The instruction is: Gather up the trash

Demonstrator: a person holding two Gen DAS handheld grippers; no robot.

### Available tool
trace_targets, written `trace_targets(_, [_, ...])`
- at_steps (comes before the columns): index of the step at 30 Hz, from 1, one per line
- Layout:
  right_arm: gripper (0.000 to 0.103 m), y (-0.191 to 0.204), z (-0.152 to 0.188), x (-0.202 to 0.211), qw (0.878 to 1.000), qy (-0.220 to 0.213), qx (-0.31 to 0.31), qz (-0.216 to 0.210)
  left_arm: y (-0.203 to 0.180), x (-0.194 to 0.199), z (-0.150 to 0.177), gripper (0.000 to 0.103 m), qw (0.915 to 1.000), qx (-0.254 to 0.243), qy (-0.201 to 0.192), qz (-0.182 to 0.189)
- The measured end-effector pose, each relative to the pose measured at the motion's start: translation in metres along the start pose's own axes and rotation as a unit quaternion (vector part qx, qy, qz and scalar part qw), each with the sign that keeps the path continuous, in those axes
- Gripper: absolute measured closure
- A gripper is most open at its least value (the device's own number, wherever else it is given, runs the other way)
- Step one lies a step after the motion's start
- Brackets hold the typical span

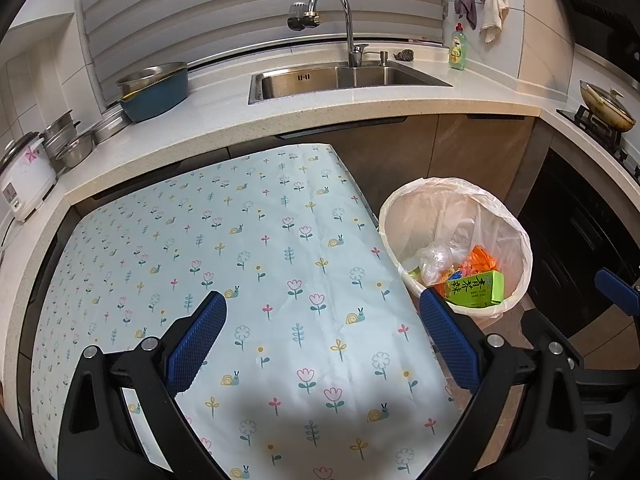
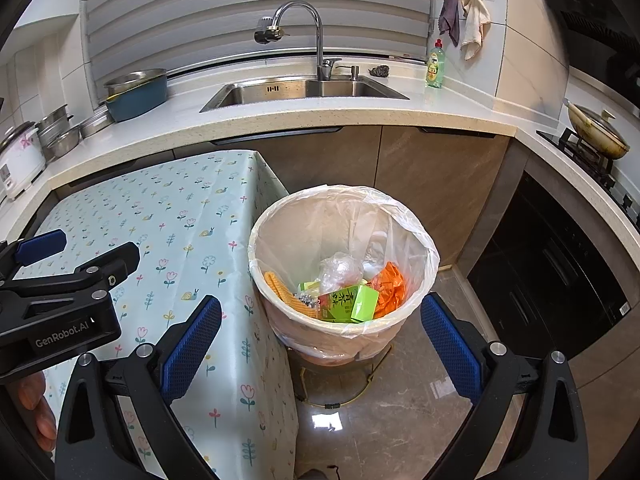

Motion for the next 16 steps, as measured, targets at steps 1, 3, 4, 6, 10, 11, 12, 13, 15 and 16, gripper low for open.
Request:
trace_targets(1, [0.007,0.0,0.0,0.0,1.0,0.0,0.0,0.0,-0.0005,-0.0002,-0.0001,0.01,1.0,0.0,0.0,0.0])
trace_targets(3, [0.007,-0.0001,-0.0001,-0.0001,1.0,0.0,0.0,0.0,-0.0006,-0.0002,-0.0001,0.01,1.0,0.0,0.0,0.0])
trace_targets(4, [0.007,-0.0001,0.0,-0.0001,1.0,0.0,0.0,0.0,-0.0007,-0.0003,-0.0001,0.01,1.0,0.0,0.0,0.0])
trace_targets(6, [0.007,-0.0006,0.0003,0.0,1.0,0.0,0.0,0.001,-0.0006,-0.0007,0.0002,0.01,1.0,-0.001,0.0,0.002])
trace_targets(10, [0.007,-0.0008,0.0002,-0.0001,1.0,0.0,0.0,0.0,-0.0021,-0.0015,0.0008,0.01,1.0,-0.001,0.001,0.001])
trace_targets(11, [0.007,-0.0015,0.0007,-0.0005,1.0,0.0,-0.002,0.0,-0.002,-0.0013,0.0016,0.01,1.0,0.001,0.001,0.0])
trace_targets(12, [0.007,-0.0019,0.0007,-0.0011,1.0,0.0,-0.002,0.001,-0.0019,-0.0019,0.0023,0.01,1.0,0.003,0.002,0.002])
trace_targets(13, [0.007,-0.0022,0.0009,-0.0012,1.0,0.0,-0.002,0.002,-0.0017,-0.0029,0.003,0.01,1.0,0.005,0.004,0.006])
trace_targets(15, [0.007,-0.0027,0.0023,-0.0014,1.0,0.001,-0.001,0.003,-0.0006,-0.0042,0.0047,0.01,0.9999,0.009,0.007,0.009])
trace_targets(16, [0.007,-0.0027,0.0029,-0.0013,1.0,0.001,-0.002,0.003,-0.0003,-0.0045,0.0056,0.01,0.9999,0.01,0.008,0.01])
Point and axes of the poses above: each gripper's, at about its wrist camera, not at the fingertips, and x roughly against the way its jaws point, y to its left, z to its underside, the point moved 2 cm from there along -x, roughly the way its jaws point, and after that the axes turned 14 degrees about -x, right-handed, at the moved point
